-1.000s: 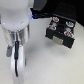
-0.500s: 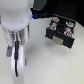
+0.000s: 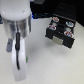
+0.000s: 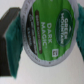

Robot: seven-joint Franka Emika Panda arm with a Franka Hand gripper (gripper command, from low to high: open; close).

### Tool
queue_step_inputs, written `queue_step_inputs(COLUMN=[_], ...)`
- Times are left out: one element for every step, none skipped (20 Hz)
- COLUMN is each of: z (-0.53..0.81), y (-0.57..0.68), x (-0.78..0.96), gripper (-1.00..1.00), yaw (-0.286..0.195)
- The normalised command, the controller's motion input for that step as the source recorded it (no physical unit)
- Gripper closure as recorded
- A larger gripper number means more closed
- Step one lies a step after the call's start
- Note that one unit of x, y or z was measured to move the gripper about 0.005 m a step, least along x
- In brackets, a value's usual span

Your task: Open the kcup holder, insert the kcup into the holder, and close the kcup holder

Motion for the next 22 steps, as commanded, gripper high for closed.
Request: queue_step_inputs(z=[0.88, 0.82, 0.81, 0.79, 0.78, 0.78, 0.75, 0.74, 0.71, 0.67, 0.63, 0.59, 0.59, 0.56, 0.52, 0.48, 0.44, 0.42, 0.41, 0.4, 0.43, 0.45], y=[0.47, 0.5, 0.51, 0.53, 0.54, 0.56, 0.58, 0.61, 0.6, 0.6, 0.6, 0.61, 0.61, 0.61, 0.61, 0.6, 0.61, 0.61, 0.61, 0.61, 0.62, 0.64], x=[0.03, 0.03, 0.04, 0.04, 0.03, 0.02, 0.03, 0.03, 0.02, 0.02, 0.02, 0.02, 0.02, 0.02, 0.01, -0.02, -0.03, -0.05, -0.06, -0.06, -0.05, -0.01], gripper=[1.0, 1.0, 1.0, 1.0, 1.0, 1.0, 1.0, 1.0, 1.0, 1.0, 1.0, 1.0, 1.0, 1.0, 1.0, 1.0, 1.0, 1.0, 1.0, 1.0, 1.0, 1.0], yaw=[0.017, 0.027, 0.036, 0.041, 0.046, 0.052, 0.051, 0.048, 0.043, 0.04, 0.033, 0.035, 0.029, 0.029, 0.035, 0.048, 0.042, 0.044, 0.051, 0.043, 0.037, 0.025])
